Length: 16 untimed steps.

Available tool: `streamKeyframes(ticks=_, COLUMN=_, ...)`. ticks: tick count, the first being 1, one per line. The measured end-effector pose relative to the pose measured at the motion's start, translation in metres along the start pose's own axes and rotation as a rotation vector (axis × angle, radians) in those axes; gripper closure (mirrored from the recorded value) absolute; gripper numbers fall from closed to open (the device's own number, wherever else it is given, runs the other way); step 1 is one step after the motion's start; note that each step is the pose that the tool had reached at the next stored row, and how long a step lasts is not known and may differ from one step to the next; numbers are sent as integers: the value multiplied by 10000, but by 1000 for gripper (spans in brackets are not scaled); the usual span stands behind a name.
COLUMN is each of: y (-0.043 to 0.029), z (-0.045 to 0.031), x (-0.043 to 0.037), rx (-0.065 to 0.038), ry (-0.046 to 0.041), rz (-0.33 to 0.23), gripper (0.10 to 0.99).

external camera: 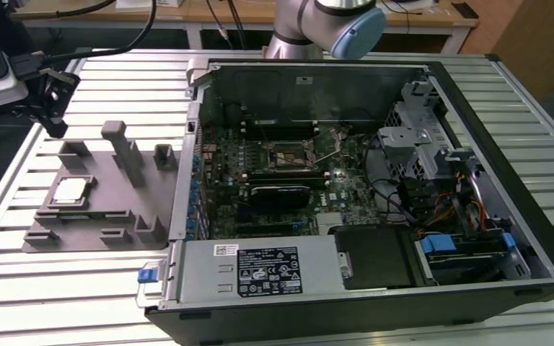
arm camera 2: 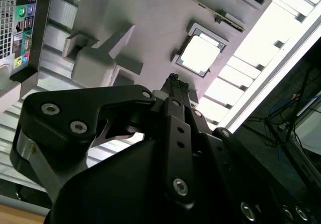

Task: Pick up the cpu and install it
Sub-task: 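Reach for the cpu, then pick up the cpu and move it towards the insertion slot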

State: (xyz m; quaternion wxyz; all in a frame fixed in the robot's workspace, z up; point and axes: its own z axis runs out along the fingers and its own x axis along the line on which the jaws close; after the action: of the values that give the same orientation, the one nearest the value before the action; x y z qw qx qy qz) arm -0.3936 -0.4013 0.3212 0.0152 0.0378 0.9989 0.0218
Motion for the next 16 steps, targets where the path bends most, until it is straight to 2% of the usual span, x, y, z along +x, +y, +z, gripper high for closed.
streamKeyframes(ticks=8, y=-10, z=60, x=67, rx=-1, ry=-1, rz=0, gripper=980)
streamKeyframes(ticks=16, y=-11, z=65, x=78, rx=-12, ry=0, rz=-1, gripper=980)
